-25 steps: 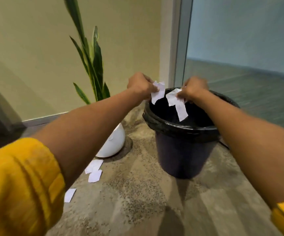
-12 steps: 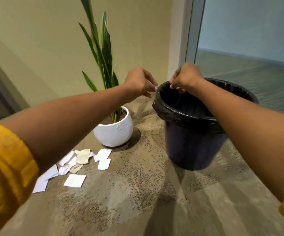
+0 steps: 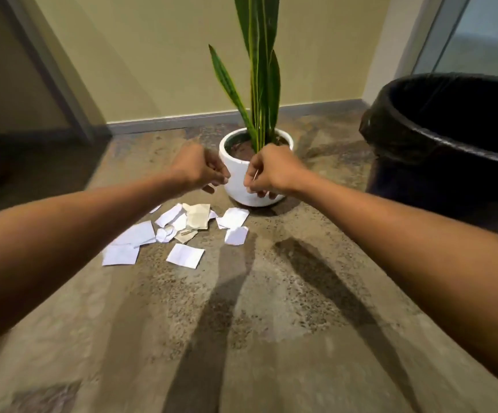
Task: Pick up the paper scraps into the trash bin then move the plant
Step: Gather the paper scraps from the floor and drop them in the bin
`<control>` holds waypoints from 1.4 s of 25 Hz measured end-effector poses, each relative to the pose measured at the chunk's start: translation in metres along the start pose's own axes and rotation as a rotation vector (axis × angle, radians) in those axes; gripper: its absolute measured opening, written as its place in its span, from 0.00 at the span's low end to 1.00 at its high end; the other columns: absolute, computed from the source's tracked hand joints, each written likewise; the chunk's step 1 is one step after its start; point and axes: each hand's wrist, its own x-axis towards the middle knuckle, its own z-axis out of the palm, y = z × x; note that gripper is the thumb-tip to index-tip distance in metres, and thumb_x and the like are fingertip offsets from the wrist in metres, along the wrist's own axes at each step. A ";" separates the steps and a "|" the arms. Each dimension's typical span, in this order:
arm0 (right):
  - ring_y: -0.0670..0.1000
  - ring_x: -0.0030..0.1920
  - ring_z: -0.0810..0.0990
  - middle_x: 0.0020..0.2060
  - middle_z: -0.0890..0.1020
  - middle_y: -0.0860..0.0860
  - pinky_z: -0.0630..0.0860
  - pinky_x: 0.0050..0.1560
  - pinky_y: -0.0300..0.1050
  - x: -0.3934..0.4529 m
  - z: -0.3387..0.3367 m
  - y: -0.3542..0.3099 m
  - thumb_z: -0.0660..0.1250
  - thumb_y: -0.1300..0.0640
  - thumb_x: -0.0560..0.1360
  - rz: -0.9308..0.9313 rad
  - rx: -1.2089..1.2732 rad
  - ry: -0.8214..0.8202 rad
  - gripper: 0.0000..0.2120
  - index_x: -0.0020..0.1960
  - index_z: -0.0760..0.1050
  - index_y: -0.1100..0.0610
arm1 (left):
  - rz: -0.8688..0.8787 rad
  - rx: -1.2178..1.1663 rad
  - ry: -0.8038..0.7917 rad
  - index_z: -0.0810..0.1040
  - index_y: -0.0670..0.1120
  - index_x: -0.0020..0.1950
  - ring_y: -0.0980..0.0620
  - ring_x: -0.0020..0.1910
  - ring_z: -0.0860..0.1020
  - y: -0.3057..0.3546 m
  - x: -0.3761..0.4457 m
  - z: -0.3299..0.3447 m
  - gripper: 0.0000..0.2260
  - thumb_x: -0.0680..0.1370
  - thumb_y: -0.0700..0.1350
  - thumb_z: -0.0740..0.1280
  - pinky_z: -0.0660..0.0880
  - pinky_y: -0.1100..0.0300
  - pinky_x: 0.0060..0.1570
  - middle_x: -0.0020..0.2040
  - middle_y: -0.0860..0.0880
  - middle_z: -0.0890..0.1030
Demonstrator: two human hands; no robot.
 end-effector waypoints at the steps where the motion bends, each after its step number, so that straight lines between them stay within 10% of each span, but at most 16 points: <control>1: 0.53 0.36 0.81 0.42 0.84 0.60 0.80 0.39 0.45 0.005 0.019 0.004 0.69 0.68 0.71 0.000 -0.019 -0.039 0.07 0.47 0.82 0.66 | -0.021 0.035 -0.018 0.81 0.35 0.50 0.54 0.34 0.77 -0.017 0.003 -0.001 0.07 0.72 0.35 0.71 0.77 0.69 0.27 0.42 0.43 0.81; 13: 0.60 0.67 0.66 0.65 0.69 0.57 0.68 0.61 0.55 0.079 0.152 0.058 0.68 0.60 0.71 -0.045 -0.441 -0.174 0.27 0.69 0.68 0.51 | -0.214 0.394 -0.270 0.61 0.53 0.74 0.42 0.71 0.65 -0.183 0.046 0.008 0.42 0.65 0.53 0.77 0.64 0.54 0.65 0.75 0.44 0.64; 23: 0.66 0.70 0.61 0.71 0.58 0.58 0.68 0.67 0.60 0.116 0.155 0.057 0.79 0.50 0.61 0.041 -0.702 -0.556 0.49 0.75 0.56 0.44 | -0.076 0.484 -0.195 0.79 0.47 0.55 0.50 0.46 0.69 -0.186 0.056 0.023 0.20 0.66 0.49 0.77 0.61 0.61 0.40 0.47 0.47 0.74; 28: 0.57 0.50 0.74 0.59 0.69 0.56 0.74 0.44 0.45 0.095 0.145 0.061 0.76 0.60 0.64 0.071 -0.541 -0.489 0.30 0.63 0.69 0.53 | -0.211 0.108 -0.136 0.81 0.44 0.51 0.51 0.37 0.70 -0.180 0.043 0.010 0.16 0.64 0.41 0.78 0.64 0.61 0.30 0.41 0.50 0.76; 35: 0.54 0.39 0.74 0.36 0.76 0.52 0.67 0.38 0.42 0.068 0.126 0.066 0.75 0.56 0.67 0.082 -0.326 -0.286 0.11 0.38 0.72 0.55 | -0.303 -0.181 -0.093 0.79 0.46 0.55 0.49 0.37 0.73 -0.160 0.024 -0.011 0.18 0.67 0.36 0.76 0.73 0.60 0.33 0.46 0.44 0.76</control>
